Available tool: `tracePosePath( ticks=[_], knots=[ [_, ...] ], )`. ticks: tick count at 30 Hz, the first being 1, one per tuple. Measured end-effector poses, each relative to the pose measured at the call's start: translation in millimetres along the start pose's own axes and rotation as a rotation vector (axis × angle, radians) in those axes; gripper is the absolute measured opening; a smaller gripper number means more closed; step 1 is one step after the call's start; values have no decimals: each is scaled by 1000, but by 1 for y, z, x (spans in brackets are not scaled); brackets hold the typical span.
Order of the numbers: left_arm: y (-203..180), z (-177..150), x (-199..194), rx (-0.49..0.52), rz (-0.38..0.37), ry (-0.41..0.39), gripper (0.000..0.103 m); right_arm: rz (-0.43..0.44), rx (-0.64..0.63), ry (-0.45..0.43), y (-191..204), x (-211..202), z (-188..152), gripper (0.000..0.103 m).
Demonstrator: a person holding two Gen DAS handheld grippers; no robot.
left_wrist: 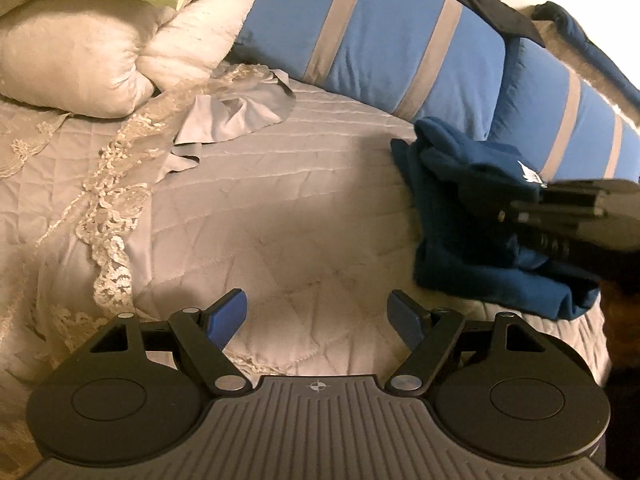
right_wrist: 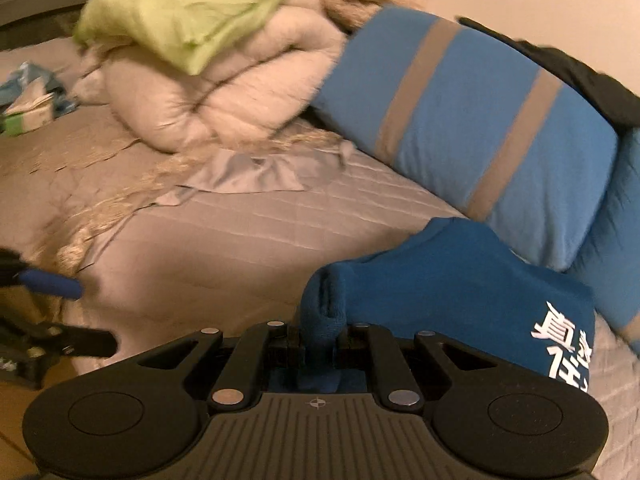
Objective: Fold clothes
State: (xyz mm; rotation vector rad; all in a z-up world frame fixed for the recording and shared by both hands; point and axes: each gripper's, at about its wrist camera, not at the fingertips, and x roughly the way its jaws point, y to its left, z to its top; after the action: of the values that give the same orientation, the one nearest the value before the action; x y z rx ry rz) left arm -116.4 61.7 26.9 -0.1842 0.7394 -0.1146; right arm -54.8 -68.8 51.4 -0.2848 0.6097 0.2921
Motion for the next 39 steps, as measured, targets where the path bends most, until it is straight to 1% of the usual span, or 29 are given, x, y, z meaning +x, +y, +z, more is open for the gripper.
tracePosePath(
  ticks=[4, 6, 7, 8, 9, 10, 11, 13, 14, 17, 21, 24, 25, 29, 31, 33, 35, 39],
  knots=[
    [1, 2, -3, -22, 6, -9, 77, 32, -48, 29, 14, 9, -9, 14],
    [1, 3, -5, -30, -3, -17, 77, 47, -54, 42, 15, 12, -14, 21],
    [1, 3, -7, -33, -10, -22, 77, 66, -43, 38, 12, 9, -13, 34],
    [2, 5, -7, -40, -19, -26, 77, 94, -25, 39, 7, 3, -12, 56],
    [2, 6, -7, -47, -29, -29, 77, 119, -5, 34, 2, -5, -11, 66],
    [2, 9, -7, -54, -41, -33, 77, 139, 13, 25, -3, -13, -10, 84],
    [2, 12, -6, -62, -53, -38, 77, 147, 27, 7, -10, -22, -10, 93],
    [0, 19, -4, -75, -74, -46, 77, 156, 55, -26, -24, -40, -10, 97],
    [-2, 23, -2, -76, -83, -49, 77, 143, 71, -27, -33, -47, -11, 100],
    [-16, 41, 5, -58, -105, -61, 77, 87, 125, -15, -61, -61, -17, 103],
    [-41, 67, 18, -3, -168, -68, 77, 8, 193, 7, -96, -72, -29, 103],
    [-60, 84, 39, 52, -200, -19, 77, -50, 243, 22, -120, -81, -39, 103],
    [-65, 88, 48, 62, -208, 7, 77, -67, 258, 28, -128, -82, -42, 103],
    [-76, 99, 90, 94, -253, 169, 77, -111, 297, 48, -152, -87, -53, 103],
    [-75, 99, 109, 93, -242, 231, 77, -125, 306, 57, -163, -90, -58, 103],
    [-68, 97, 126, 63, -238, 296, 77, -133, 310, 64, -173, -92, -61, 103],
    [-57, 95, 139, 6, -283, 344, 77, -139, 315, 70, -182, -93, -62, 103],
    [-35, 87, 151, -132, -372, 388, 78, -136, 348, 70, -202, -94, -64, 103]
  ],
)
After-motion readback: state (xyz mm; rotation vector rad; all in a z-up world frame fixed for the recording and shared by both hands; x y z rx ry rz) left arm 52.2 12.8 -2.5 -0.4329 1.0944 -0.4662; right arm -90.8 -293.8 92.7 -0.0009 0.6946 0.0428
